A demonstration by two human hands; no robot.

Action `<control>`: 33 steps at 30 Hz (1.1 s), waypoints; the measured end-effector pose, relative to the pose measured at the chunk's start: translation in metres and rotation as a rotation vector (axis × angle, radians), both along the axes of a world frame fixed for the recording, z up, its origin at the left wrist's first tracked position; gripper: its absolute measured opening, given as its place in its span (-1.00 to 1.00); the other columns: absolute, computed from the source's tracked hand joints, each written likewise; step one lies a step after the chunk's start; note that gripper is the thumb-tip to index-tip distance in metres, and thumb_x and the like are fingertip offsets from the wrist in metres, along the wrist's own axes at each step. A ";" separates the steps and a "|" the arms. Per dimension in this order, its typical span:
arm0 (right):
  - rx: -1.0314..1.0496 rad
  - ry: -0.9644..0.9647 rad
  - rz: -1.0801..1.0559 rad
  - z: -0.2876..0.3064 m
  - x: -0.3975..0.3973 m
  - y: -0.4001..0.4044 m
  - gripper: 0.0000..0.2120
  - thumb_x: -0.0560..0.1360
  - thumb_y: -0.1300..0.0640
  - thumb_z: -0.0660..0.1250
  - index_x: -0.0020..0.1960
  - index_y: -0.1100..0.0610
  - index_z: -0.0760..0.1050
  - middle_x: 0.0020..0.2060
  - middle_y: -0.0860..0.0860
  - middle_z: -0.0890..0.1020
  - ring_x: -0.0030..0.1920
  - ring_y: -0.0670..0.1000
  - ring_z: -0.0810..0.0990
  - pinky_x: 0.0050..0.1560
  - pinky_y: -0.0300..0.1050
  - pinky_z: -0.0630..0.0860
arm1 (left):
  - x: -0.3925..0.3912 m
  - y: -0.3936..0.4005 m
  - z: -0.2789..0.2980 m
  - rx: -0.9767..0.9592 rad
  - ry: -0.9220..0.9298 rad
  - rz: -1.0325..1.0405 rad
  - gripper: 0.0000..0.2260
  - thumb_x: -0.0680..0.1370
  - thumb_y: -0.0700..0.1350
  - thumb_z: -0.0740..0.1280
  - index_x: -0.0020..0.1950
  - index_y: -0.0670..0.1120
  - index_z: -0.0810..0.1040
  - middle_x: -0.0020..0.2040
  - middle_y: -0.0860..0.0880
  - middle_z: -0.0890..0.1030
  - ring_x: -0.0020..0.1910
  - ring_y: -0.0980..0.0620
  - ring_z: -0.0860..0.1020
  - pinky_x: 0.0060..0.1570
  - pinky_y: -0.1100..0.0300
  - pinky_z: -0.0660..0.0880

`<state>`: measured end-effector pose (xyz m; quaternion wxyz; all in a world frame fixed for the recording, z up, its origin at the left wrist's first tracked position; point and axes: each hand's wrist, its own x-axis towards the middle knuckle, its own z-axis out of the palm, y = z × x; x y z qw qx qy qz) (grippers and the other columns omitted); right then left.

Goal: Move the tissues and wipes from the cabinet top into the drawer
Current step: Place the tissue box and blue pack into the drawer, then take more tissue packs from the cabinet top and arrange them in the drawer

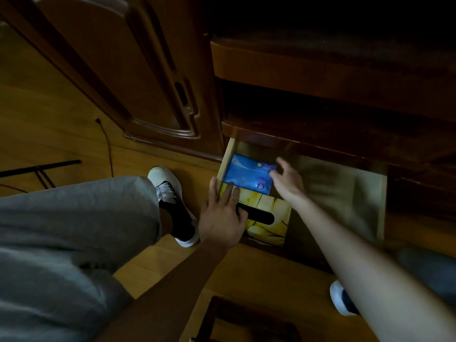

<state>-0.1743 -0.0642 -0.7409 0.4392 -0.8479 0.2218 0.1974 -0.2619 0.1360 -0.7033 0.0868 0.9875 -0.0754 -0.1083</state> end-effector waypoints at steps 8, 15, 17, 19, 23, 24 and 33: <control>-0.062 0.063 0.152 0.063 -0.013 -0.030 -0.23 0.61 0.03 0.27 0.64 -0.24 -0.10 0.52 0.06 0.40 0.20 0.13 0.59 0.09 -0.03 0.54 | 0.008 -0.022 0.037 -0.012 -0.033 -0.066 -0.41 0.59 0.17 0.03 0.59 -0.02 0.26 0.61 0.00 0.26 0.63 -0.19 -0.15 0.39 -0.16 0.32; 0.020 0.005 0.262 0.105 -0.065 -0.040 -0.52 0.66 0.19 0.26 0.56 0.06 0.31 0.45 0.12 0.48 0.29 0.07 0.54 0.19 -0.13 0.50 | 0.017 0.003 0.060 0.101 0.089 -0.069 -0.43 0.61 0.12 0.18 0.60 -0.02 0.21 0.61 -0.05 0.24 0.63 -0.14 -0.01 0.55 -0.12 0.08; -0.047 -0.166 0.213 0.156 -0.077 -0.063 -0.64 0.67 0.20 0.24 0.45 0.04 0.46 0.34 0.02 0.59 0.18 -0.04 0.59 0.10 -0.21 0.52 | 0.028 -0.005 0.107 -0.015 -0.065 -0.085 -0.48 0.58 0.05 0.24 0.54 -0.04 0.33 0.53 -0.03 0.38 0.57 -0.10 0.19 0.47 -0.04 0.25; -0.134 -0.373 0.136 0.211 -0.089 -0.080 -0.73 0.68 0.16 0.24 0.31 -0.05 0.56 0.19 -0.12 0.67 0.04 -0.18 0.64 0.09 -0.18 0.61 | 0.039 -0.014 0.161 -0.118 -0.297 -0.150 -0.56 0.56 -0.05 0.28 0.44 -0.06 0.46 0.40 -0.02 0.51 0.45 -0.07 0.37 0.33 -0.01 0.41; -0.307 -0.878 0.045 0.329 -0.105 -0.098 -0.80 0.60 0.01 0.25 0.05 -0.17 0.64 -0.13 -0.32 0.69 -0.19 -0.24 0.65 -0.18 -0.31 0.56 | 0.056 -0.040 0.280 -0.333 -0.780 -0.359 -0.68 0.54 -0.12 0.29 0.29 -0.07 0.56 0.21 -0.02 0.62 0.26 -0.06 0.50 0.11 0.01 0.55; -0.376 -0.992 0.036 0.353 -0.104 -0.101 -0.81 0.57 -0.02 0.24 0.03 -0.17 0.64 -0.16 -0.31 0.69 -0.21 -0.23 0.65 -0.22 -0.32 0.53 | 0.062 -0.048 0.306 -0.353 -0.875 -0.410 -0.70 0.54 -0.12 0.28 0.27 -0.08 0.57 0.19 -0.03 0.62 0.25 -0.07 0.50 0.09 0.01 0.54; -0.840 -0.668 0.065 0.474 -0.038 -0.158 -0.58 0.67 -0.18 0.13 0.51 -0.17 0.36 0.55 -0.11 0.30 0.55 0.07 0.24 0.41 0.15 0.32 | 0.130 -0.106 0.428 -0.303 -0.743 -0.398 -0.69 0.61 0.01 0.26 0.31 0.00 0.57 0.32 0.01 0.53 0.33 -0.05 0.41 0.21 0.01 0.44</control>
